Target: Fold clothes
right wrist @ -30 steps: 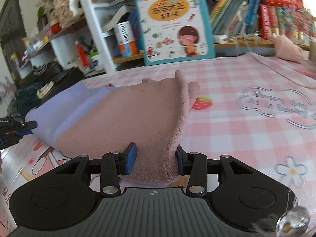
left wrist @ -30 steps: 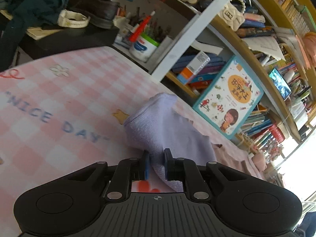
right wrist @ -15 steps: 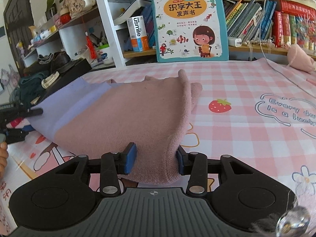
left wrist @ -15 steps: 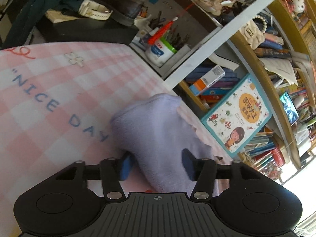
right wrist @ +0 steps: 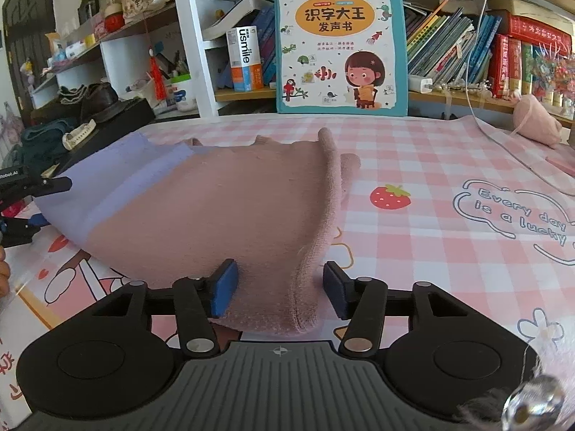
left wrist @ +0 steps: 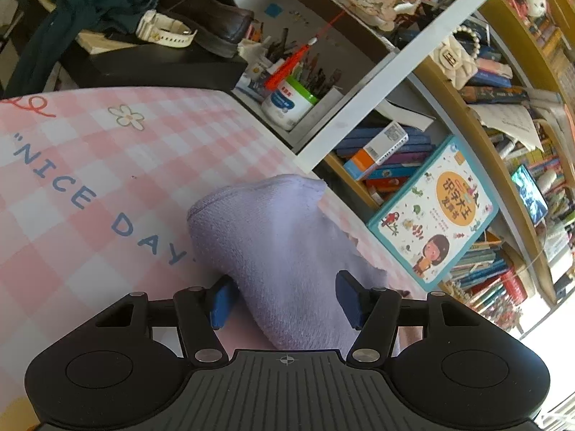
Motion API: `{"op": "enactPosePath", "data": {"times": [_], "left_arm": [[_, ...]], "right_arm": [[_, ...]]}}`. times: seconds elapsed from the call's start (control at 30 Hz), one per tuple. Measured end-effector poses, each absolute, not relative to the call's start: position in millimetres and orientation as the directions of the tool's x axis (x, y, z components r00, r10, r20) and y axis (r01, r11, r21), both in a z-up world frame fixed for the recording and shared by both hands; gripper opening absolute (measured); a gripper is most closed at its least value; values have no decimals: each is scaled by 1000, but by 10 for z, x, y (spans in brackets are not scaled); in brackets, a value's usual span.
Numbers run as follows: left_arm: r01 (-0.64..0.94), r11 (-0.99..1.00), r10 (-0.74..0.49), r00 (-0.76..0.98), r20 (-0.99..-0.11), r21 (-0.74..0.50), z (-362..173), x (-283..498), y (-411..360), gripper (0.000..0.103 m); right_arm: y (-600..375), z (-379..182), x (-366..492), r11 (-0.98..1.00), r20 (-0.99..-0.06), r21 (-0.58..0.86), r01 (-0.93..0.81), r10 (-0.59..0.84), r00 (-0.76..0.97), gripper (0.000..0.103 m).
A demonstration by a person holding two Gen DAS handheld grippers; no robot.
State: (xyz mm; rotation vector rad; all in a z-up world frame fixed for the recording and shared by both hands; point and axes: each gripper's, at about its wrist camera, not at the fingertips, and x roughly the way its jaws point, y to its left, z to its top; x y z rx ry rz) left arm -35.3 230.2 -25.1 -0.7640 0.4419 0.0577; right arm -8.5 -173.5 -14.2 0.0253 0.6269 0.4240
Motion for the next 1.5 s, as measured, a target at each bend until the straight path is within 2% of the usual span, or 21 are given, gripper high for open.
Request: {"op": "enactPosePath", "data": {"times": [0.1, 0.17, 0.2, 0.27, 0.3, 0.4, 0.5, 0.57, 0.63, 0.87, 1.0, 1.27, 1.5], "left_arm": [[-226, 740, -81, 905, -418, -633, -244, -357, 2258, 54], [-240, 759, -55, 902, -427, -605, -236, -361, 2211, 46], [-242, 760, -56, 900, -432, -603, -241, -357, 2215, 38], [-245, 760, -60, 896, -441, -602, -252, -347, 2228, 33], [-247, 760, -62, 893, -445, -601, -258, -342, 2234, 27], [-246, 749, -75, 891, -448, -615, -272, -331, 2262, 21], [-220, 809, -35, 907, -419, -544, -152, -358, 2123, 16], [-172, 891, 6, 930, -366, -420, 11, -392, 1917, 15], [-121, 925, 2, 949, -314, -361, 140, -425, 1769, 15], [-183, 796, -64, 922, -381, -577, -32, -322, 2114, 15], [-202, 729, -107, 910, -400, -654, -153, -289, 2285, 15], [-245, 648, -135, 895, -426, -721, -412, -252, 2425, 21], [-225, 655, -137, 903, -407, -722, -404, -273, 2410, 15]], "right_arm": [[-1734, -139, -80, 915, -564, 147, -376, 390, 728, 51], [-1731, -139, -75, 917, -566, 143, -373, 385, 730, 53], [-1730, -139, -72, 918, -566, 141, -371, 383, 730, 53], [-1728, -140, -68, 919, -566, 140, -369, 380, 731, 54], [-1726, -141, -70, 920, -567, 138, -367, 377, 732, 55], [-1714, -141, -78, 923, -568, 129, -363, 369, 736, 57], [-1708, -140, -82, 924, -568, 123, -361, 365, 738, 57], [-1706, -140, -84, 925, -568, 123, -359, 363, 739, 58], [-1710, -141, -81, 925, -568, 126, -358, 363, 738, 58], [-1710, -135, -77, 925, -569, 122, -361, 363, 738, 58], [-1715, -138, -74, 922, -570, 125, -367, 369, 734, 58], [-1695, -137, -84, 920, -571, 122, -373, 373, 732, 59], [-1681, -134, -93, 920, -571, 121, -373, 372, 732, 59]]}}
